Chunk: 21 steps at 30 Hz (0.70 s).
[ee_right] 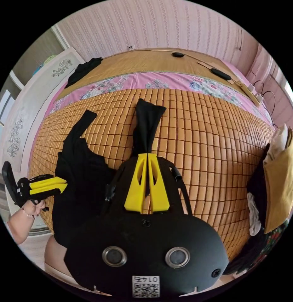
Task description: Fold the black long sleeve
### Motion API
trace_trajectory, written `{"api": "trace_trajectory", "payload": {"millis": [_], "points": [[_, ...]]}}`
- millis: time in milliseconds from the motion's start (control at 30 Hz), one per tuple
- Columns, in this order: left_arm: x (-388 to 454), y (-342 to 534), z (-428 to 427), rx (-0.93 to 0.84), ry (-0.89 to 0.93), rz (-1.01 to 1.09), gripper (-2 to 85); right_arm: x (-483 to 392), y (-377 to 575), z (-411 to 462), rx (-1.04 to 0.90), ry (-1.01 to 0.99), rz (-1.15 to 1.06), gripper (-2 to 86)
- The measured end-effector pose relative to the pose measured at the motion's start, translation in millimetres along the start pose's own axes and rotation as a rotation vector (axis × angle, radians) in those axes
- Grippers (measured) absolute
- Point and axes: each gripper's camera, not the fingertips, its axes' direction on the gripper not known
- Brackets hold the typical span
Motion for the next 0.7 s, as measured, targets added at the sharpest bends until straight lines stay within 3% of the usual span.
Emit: {"api": "trace_trajectory", "payload": {"millis": [167,300,533,700], "points": [[9.6,-19.0,3.9,-0.057,0.035,-0.043,-0.2,48.2,126.9,-98.5,-0.060,0.098,0.197,0.6],[25.2,-59.1,25.5,-0.100,0.057,-0.043,0.3,72.4,174.1,-120.9,-0.136,0.123,0.287,4.4],[73.3,-134.7,79.9,-0.151,0.073,0.067,3.4,84.3,116.3,-60.3,-0.142,0.046,0.198,8.7],[104.6,-166.3,139.2,-0.262,0.050,0.117,4.6,104.9,88.7,15.7,-0.286,0.036,0.299,10.1]]}}
